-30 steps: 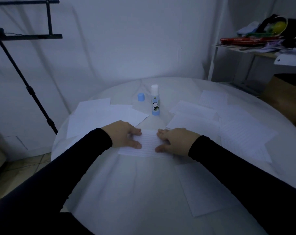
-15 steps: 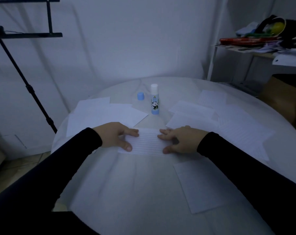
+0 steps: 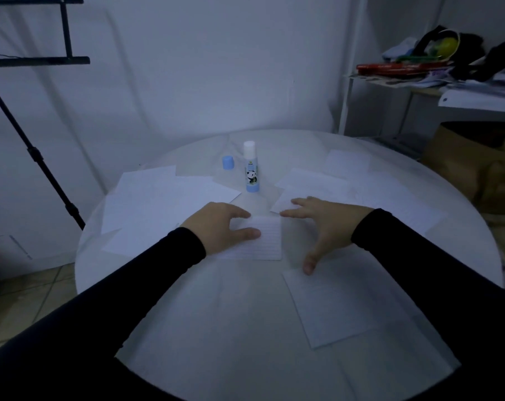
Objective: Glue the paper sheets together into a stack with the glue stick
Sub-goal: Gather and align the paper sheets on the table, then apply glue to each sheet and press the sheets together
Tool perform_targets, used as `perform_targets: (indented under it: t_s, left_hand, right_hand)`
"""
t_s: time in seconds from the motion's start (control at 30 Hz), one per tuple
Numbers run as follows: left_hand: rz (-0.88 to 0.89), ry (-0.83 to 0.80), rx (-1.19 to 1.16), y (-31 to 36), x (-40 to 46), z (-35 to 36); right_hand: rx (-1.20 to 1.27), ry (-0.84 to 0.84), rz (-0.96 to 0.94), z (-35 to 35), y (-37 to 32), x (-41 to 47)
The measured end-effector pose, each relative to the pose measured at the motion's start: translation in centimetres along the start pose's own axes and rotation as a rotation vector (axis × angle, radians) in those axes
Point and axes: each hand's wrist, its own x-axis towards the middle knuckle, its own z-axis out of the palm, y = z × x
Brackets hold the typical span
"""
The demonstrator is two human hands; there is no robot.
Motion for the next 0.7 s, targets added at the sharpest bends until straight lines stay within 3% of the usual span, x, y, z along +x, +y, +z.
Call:
perform_targets:
  t_s: [0.2, 0.53, 0.7]
  left_hand:
    - [-0.082, -0.122, 0.054, 0.9, -0.2, 0.6]
    - [-0.124, -0.138, 0.055, -0.1, -0.8, 0.4]
    - [-0.144, -0.06, 0.055, -0.3, -1.5, -0.5]
  right_hand:
    - [0.005, -0.034, 0.047, 0.2, 1.7, 0.0]
    - [0.011, 0.022, 0.103, -0.9, 4.9, 0.4]
    - [-0.04, 0.108, 0.05, -0.9, 3.0, 1.0]
